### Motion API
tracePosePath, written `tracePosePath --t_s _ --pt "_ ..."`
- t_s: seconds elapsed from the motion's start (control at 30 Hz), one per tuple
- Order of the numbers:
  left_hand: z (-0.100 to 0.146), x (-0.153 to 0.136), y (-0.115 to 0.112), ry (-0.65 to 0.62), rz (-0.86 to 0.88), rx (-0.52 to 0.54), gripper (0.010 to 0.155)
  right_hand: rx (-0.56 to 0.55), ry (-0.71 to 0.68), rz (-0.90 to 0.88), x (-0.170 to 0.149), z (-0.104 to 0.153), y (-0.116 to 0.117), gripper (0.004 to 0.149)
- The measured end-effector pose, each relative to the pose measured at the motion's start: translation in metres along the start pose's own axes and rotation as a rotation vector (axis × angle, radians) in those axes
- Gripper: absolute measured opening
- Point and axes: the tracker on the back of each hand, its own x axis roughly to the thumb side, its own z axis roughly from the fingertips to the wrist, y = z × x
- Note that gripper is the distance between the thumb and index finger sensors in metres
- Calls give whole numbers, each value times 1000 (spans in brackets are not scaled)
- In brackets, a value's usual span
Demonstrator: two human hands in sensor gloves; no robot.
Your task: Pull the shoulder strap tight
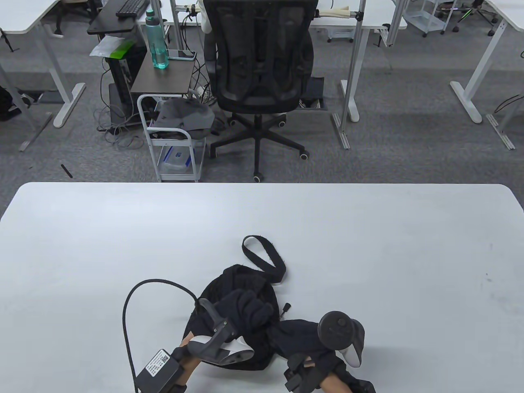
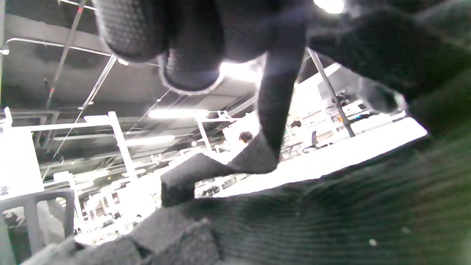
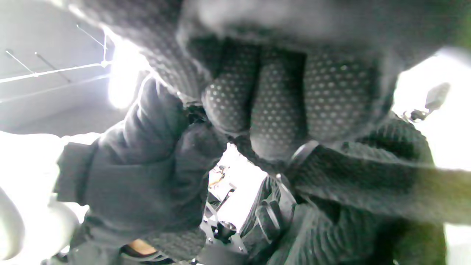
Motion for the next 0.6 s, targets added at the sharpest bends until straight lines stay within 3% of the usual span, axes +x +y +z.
tracePosePath --t_s 0.33,0.6 --pt "-1 21 16 -30 16 29 64 -6 -23 -15 -1 8 -2 47" --pt "-6 35 15 -39 -28 31 64 8 -2 -34 -1 5 0 37"
